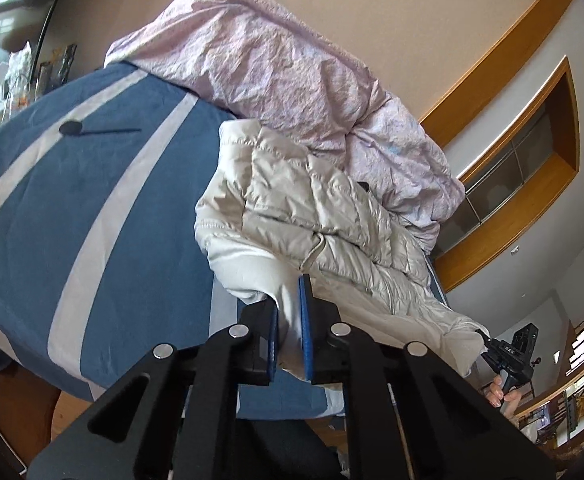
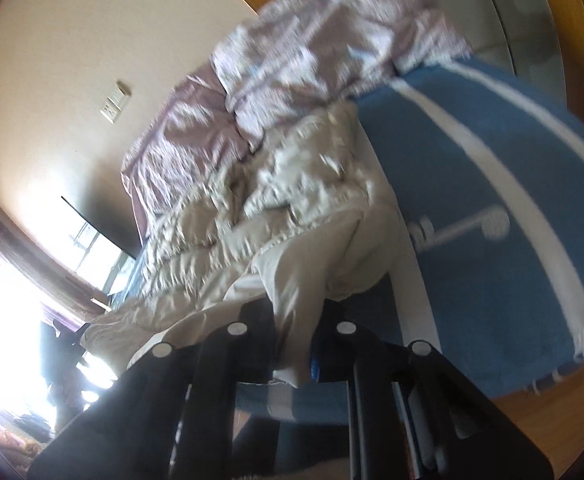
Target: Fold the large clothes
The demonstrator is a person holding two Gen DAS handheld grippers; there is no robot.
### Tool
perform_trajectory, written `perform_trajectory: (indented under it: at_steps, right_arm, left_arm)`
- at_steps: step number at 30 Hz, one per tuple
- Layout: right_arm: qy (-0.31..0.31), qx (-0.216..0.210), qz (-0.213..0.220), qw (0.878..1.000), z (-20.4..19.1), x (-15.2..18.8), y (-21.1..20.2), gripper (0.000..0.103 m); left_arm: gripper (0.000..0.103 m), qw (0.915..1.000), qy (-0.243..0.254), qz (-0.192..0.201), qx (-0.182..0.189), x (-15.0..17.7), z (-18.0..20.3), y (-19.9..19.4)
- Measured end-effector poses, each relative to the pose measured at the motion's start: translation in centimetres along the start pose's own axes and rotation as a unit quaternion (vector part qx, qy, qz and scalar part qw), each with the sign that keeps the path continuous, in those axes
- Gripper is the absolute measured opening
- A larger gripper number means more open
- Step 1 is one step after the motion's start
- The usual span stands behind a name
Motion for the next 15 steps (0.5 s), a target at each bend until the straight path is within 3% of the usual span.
perform_trajectory:
  at_steps: [8, 15]
  right_arm:
    - [-0.087, 0.04, 0.089, 0.991, -5.5, -7.2, 0.5, 0.012]
    - [-0.081, 0.064, 0.132, 0.986, -6.6, -13.9, 3.5, 0.012]
  left_arm:
    - [0.007, 0.9983, 0.028, 0.052, -0.003, -6.4, 2.8, 1.7]
    - [0.006, 0.9956, 0.032, 0.084, -0.025, -12.7, 3.5, 4.2]
Point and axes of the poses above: each gripper's, at about its wrist camera, not at the fingertips, and y roughly the way its jaws point, z to its right, x to its underside, the point moved 9 cm from there along y, roughly the way its jaws point, and after that the axes turned 2 degrees about -x, right-handed, at the moved point
